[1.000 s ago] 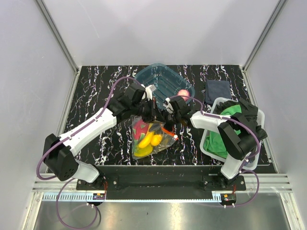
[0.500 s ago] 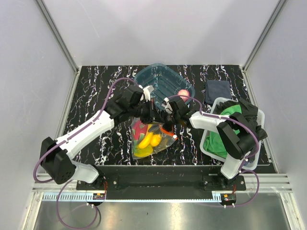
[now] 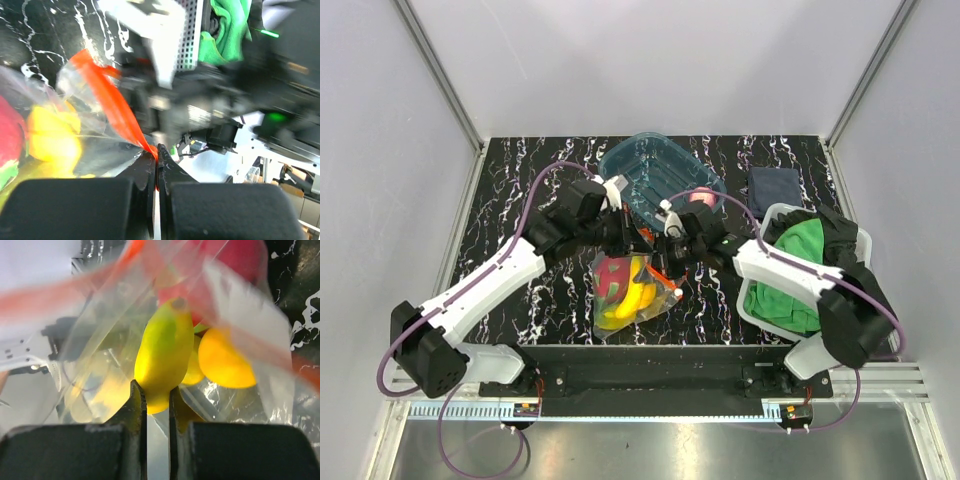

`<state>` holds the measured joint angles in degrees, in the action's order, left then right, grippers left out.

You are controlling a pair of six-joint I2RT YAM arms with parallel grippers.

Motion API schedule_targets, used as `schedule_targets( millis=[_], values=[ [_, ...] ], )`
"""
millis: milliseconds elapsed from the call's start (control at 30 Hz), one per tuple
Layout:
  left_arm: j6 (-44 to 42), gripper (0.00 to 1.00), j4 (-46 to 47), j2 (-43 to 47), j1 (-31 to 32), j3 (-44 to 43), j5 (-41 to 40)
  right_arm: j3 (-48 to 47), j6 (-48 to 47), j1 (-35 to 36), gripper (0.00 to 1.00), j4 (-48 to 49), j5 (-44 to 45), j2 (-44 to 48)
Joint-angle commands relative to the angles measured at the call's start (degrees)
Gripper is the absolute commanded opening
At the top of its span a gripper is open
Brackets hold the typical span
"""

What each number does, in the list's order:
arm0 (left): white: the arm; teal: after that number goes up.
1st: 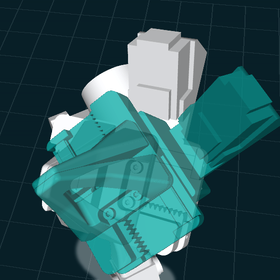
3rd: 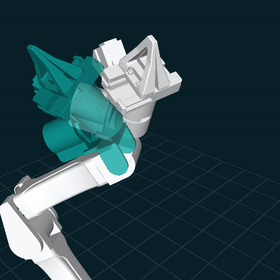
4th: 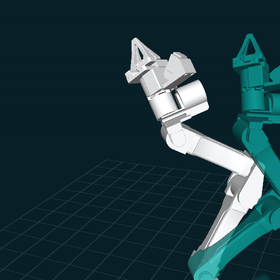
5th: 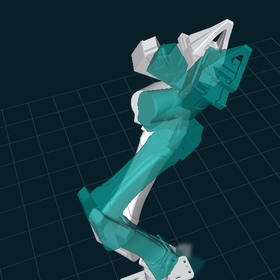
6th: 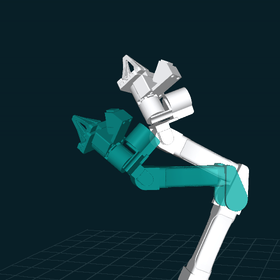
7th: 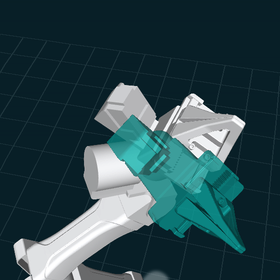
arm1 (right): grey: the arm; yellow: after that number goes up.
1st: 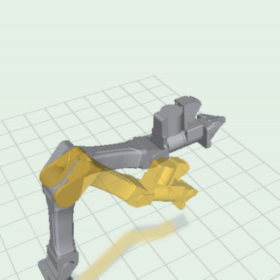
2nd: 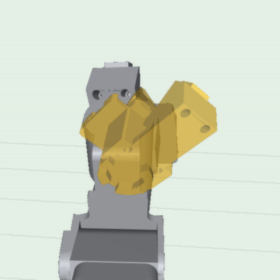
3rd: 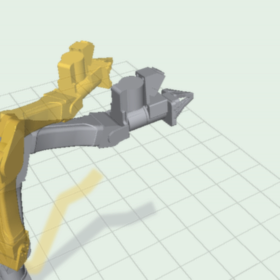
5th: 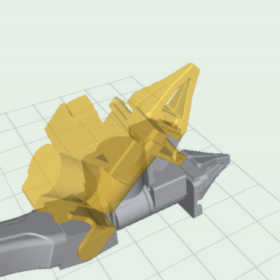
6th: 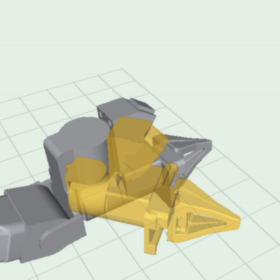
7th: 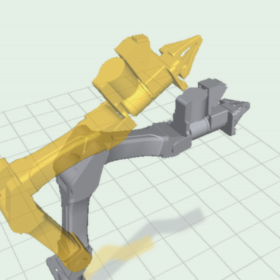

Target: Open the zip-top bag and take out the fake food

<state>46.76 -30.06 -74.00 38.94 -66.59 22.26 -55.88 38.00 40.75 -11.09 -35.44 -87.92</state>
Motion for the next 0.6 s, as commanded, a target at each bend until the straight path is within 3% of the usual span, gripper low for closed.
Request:
schedule_targets(
  millis=[0, 400, 567],
  values=[
    [-1.4, 0.00, 1.7, 3.3, -0.9, -0.5, -2.0, -1.2, -4.3, 0.3, 0.00, -5.4, 3.0, 7.1],
    [-3.0, 0.00, -1.8, 7.6, -2.2, 2.6, -2.5, -5.1, -11.0, 0.1, 0.00, -17.7, 19.2, 20.0],
    [-3.9, 0.00, -2.8, 8.4, -3.0, 4.2, -2.6, -11.3, -13.3, -0.8, 0.00, -21.1, 25.4, 21.3]
  ],
)
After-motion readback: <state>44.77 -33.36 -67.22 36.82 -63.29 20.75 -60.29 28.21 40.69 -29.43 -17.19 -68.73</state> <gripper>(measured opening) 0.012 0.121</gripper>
